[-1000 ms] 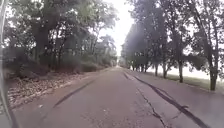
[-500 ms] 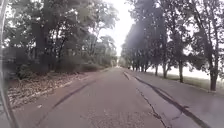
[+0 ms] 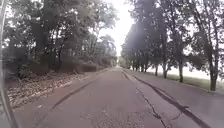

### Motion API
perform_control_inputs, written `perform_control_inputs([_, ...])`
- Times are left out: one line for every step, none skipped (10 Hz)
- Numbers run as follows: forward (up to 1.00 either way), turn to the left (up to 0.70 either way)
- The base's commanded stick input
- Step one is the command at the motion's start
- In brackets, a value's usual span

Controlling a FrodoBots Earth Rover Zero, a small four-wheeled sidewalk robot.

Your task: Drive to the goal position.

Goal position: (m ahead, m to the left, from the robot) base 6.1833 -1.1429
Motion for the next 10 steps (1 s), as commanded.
perform_control_inputs([0.07, 0.0])
perform_control_inputs([0.07, 0.0])
perform_control_inputs([0.07, 0.0])
perform_control_inputs([0.07, 0.0])
perform_control_inputs([0.07, 0.0])
perform_control_inputs([0.07, 0.0])
perform_control_inputs([0.07, 0.0])
perform_control_inputs([0.07, 0.0])
perform_control_inputs([0.07, 0.0])
perform_control_inputs([0.07, 0.0])
